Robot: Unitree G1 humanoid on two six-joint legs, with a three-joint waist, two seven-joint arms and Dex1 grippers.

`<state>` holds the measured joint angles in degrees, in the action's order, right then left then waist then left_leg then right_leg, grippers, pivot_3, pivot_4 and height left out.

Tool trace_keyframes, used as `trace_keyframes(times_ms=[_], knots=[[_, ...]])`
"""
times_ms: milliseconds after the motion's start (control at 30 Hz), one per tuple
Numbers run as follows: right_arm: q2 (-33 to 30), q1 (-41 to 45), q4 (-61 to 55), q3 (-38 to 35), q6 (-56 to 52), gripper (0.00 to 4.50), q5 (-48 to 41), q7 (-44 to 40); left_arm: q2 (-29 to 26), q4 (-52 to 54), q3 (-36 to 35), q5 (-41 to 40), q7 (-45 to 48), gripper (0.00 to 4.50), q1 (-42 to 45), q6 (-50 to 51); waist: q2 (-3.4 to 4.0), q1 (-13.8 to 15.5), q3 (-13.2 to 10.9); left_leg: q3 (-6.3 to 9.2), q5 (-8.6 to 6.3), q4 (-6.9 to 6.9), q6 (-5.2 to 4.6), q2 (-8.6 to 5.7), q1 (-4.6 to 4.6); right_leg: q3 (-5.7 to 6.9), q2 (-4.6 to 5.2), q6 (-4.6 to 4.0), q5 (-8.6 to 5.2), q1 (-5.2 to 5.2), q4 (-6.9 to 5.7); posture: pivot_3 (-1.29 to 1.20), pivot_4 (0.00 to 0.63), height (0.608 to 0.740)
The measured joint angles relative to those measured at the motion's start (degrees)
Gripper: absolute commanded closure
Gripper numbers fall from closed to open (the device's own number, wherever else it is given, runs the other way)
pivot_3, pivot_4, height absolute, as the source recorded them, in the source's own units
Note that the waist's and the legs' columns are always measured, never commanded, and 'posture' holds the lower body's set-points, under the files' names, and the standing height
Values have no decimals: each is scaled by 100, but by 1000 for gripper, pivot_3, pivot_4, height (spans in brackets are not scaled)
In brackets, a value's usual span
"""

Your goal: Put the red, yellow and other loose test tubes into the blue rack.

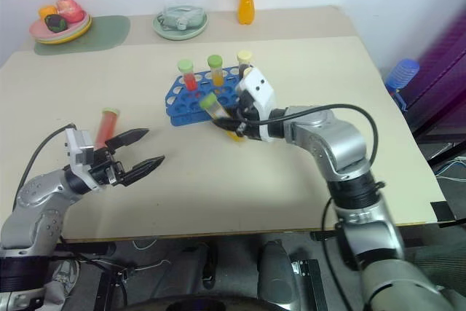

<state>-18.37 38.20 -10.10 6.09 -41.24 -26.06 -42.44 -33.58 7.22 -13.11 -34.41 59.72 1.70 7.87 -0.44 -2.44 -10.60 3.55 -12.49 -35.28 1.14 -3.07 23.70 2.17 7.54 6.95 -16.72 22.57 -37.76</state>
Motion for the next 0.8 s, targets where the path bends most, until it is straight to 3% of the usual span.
trace_keyframes(times_ms=[133,267,400,600,800], knots=[[755,46,869,-175,1637,3744,457,457,-2,-96,-101,0,1,0,29,-13,-4,11,2,0,1,0,2,-2,0,-1,2,0,0,1,0,0,150,740],[1486,556,3038,-355,3957,3744,1213,1299,2,-226,-170,-1,-19,0,127,-22,-4,-10,2,-2,6,2,10,-5,-1,-6,0,-1,1,8,-8,0,150,740],[1721,1022,4802,-504,5788,3744,1715,1899,0,-311,-212,-1,-29,0,257,-60,-4,-8,1,-4,7,5,13,-4,-1,-12,0,-1,1,11,-9,0,150,740],[1786,1137,6105,-610,7080,3744,1921,2071,-39,-367,-402,-5,-86,0,288,-64,-2,-19,1,-6,8,5,13,-2,-2,-17,0,-1,1,13,-11,0,150,740],[1964,1137,6579,-638,7676,3744,2014,2034,-45,-252,-463,-4,-256,0,238,-64,-2,-28,1,-8,9,5,15,0,-8,-27,-2,-2,1,14,-18,0,150,740]])
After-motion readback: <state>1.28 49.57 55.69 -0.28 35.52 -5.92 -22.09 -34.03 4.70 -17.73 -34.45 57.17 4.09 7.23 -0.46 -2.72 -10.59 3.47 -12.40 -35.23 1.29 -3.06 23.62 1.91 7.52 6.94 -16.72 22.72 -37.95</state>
